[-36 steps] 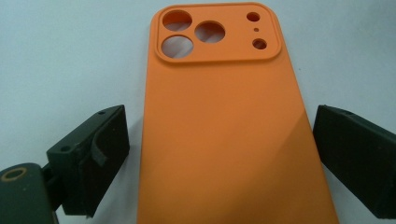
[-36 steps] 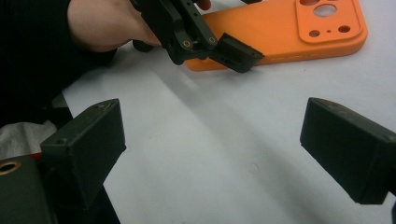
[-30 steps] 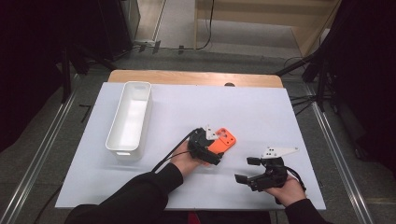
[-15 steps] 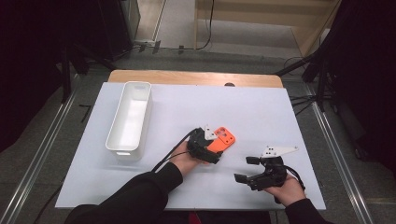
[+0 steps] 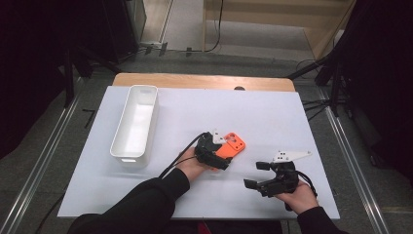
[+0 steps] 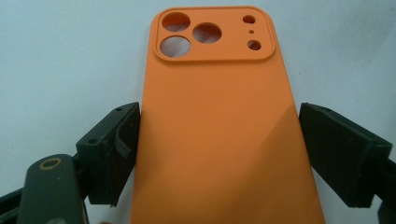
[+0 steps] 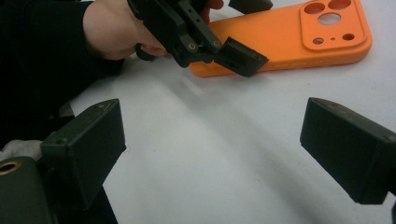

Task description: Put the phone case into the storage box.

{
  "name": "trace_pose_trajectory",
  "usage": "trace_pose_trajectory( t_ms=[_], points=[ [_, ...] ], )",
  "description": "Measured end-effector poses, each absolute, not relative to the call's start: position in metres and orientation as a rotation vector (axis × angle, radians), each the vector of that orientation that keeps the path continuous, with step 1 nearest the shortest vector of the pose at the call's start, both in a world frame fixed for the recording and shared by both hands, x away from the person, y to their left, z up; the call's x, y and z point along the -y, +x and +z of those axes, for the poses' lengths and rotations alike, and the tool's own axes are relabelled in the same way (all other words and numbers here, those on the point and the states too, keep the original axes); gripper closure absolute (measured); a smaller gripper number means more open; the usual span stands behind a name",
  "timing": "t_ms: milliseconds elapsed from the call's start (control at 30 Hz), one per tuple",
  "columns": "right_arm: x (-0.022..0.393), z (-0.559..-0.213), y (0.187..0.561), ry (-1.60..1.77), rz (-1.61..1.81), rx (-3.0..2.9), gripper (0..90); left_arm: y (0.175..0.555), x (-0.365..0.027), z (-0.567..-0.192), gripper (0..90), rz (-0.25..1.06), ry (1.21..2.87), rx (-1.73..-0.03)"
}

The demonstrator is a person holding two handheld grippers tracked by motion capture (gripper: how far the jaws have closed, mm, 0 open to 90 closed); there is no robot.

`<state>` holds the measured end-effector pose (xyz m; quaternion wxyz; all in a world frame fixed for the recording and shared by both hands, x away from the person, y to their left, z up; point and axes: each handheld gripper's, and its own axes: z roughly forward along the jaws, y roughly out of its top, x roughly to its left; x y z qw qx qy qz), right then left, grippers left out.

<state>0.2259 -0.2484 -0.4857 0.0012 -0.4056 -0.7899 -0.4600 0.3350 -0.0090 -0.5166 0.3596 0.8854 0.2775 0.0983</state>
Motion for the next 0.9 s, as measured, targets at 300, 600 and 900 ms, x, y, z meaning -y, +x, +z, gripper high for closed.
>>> trace_pose_trajectory(
  t_ms=[300, 600, 900],
  points=[
    [0.248, -0.485, 0.227, -1.271, -1.443, 2.475, 5.7, 0.341, 0.001, -0.497, 16.0, 0.178, 2.221, -0.756],
    [0.246, -0.485, 0.227, -1.271, -1.450, 2.477, 5.7, 0.345, -0.013, -0.480, 16.0, 0.096, 2.138, -0.815],
    [0.247, -0.484, 0.227, -1.272, -1.453, 2.484, 5.7, 0.343, -0.020, -0.469, 15.9, 0.066, 2.104, -0.823]
  ],
)
